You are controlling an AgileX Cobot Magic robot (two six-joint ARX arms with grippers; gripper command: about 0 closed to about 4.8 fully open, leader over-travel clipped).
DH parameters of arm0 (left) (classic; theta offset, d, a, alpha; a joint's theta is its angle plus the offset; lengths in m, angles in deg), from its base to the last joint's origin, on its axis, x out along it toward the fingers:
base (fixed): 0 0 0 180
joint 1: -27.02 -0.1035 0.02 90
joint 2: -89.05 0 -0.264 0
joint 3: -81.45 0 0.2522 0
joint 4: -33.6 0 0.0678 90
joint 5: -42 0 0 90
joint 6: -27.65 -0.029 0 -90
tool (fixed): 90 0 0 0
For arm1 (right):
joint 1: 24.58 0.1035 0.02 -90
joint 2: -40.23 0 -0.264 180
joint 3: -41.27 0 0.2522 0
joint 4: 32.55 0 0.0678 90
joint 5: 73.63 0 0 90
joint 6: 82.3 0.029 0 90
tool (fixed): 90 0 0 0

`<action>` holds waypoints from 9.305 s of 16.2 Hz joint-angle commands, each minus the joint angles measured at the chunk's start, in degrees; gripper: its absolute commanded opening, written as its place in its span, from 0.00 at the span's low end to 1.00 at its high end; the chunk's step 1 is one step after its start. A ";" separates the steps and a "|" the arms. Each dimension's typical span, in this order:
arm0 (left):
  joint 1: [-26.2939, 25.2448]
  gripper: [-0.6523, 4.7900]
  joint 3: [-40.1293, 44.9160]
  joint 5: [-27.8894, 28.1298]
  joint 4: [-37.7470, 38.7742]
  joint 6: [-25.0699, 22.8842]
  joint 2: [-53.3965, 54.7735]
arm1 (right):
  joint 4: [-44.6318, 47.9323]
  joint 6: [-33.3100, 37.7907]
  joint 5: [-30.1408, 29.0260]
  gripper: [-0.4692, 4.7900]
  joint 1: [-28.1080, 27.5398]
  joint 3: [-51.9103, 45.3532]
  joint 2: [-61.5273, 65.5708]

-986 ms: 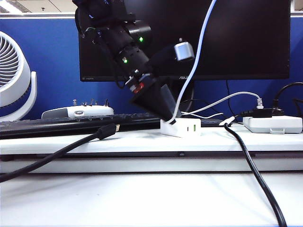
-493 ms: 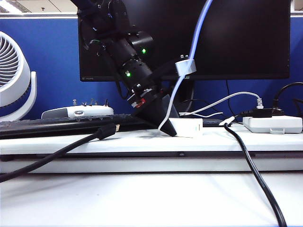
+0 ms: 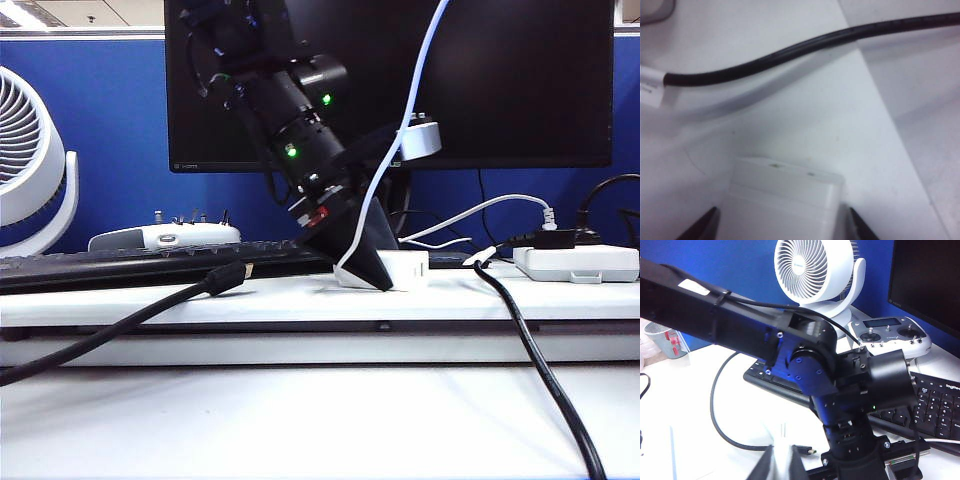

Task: Pick up the Type-C charging cable and the charging base, insert one end of the Type-C charger into the corresponding slot on the base, and finally place the plugged-in charger back on the table.

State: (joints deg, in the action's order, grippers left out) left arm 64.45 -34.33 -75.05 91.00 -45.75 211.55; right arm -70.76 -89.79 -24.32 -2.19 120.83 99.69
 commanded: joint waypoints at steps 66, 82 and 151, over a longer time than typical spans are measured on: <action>2.51 0.40 -0.07 -13.25 -30.80 48.48 -26.93 | 10.40 -14.93 36.06 0.09 4.09 0.92 -11.26; -0.31 0.40 -0.07 -23.15 -37.29 59.28 -29.00 | 9.29 -14.53 33.68 0.09 4.11 0.92 -14.60; -3.58 0.26 0.02 5.75 0.63 84.87 -8.74 | 17.44 -11.78 61.53 0.09 14.84 1.62 -9.60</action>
State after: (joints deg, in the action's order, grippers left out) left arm 60.34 -33.96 -72.60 92.31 37.32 202.74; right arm -54.34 -101.81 37.36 12.56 122.17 90.44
